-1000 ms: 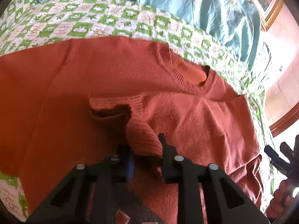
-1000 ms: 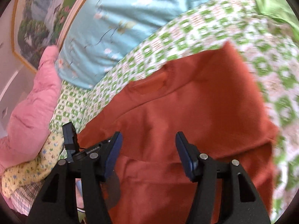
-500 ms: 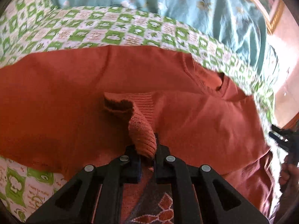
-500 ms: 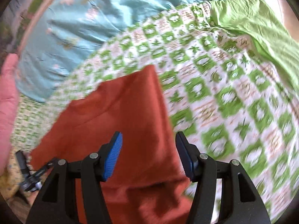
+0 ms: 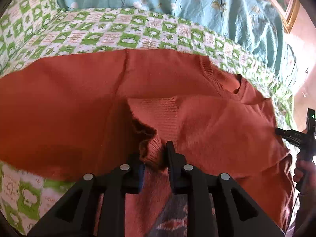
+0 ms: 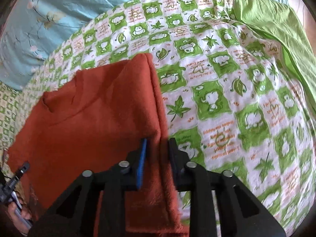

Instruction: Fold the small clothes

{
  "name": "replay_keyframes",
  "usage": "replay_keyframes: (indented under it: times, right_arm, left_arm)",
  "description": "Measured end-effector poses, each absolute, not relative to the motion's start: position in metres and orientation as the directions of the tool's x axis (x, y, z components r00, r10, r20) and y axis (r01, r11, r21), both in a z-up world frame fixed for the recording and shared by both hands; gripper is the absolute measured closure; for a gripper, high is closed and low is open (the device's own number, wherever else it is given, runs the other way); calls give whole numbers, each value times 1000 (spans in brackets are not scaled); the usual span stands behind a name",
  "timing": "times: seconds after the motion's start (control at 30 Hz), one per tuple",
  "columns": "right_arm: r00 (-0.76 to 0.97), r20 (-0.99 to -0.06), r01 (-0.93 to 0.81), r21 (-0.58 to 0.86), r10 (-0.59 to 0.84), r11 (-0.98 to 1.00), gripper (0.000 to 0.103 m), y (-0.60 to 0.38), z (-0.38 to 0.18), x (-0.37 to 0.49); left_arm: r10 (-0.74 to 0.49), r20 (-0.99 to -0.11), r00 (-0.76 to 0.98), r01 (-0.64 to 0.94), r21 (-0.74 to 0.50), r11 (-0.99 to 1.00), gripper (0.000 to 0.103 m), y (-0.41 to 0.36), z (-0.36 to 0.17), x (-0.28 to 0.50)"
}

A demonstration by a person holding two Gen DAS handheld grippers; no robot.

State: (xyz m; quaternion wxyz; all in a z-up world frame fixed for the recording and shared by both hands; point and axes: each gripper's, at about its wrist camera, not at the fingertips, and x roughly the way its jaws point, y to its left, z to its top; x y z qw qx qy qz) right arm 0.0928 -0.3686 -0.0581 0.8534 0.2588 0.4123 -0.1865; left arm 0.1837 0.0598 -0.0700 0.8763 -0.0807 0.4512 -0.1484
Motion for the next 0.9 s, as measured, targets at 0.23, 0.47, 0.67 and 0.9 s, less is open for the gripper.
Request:
replay_keyframes:
  times: [0.23, 0.47, 0.67, 0.9]
  right_arm:
    - [713, -698, 388, 462, 58, 798, 37, -322, -34, 61]
    - [677, -707, 296, 518, 206, 803, 37, -263, -49, 49]
    - [639, -714, 230, 531, 285, 815, 37, -226, -56, 53]
    - [615, -722, 156, 506, 317, 848, 37, -195, -50, 56]
  left_arm:
    - [-344, -739, 579, 143, -323, 935, 60, 93, -54, 151]
    - [-292, -732, 615, 34, -345, 938, 39, 144, -51, 122]
    - [-214, -730, 649, -137, -388, 911, 30, 219, -53, 110]
    - [-99, -734, 672, -372, -451, 811, 26, 326, -63, 125]
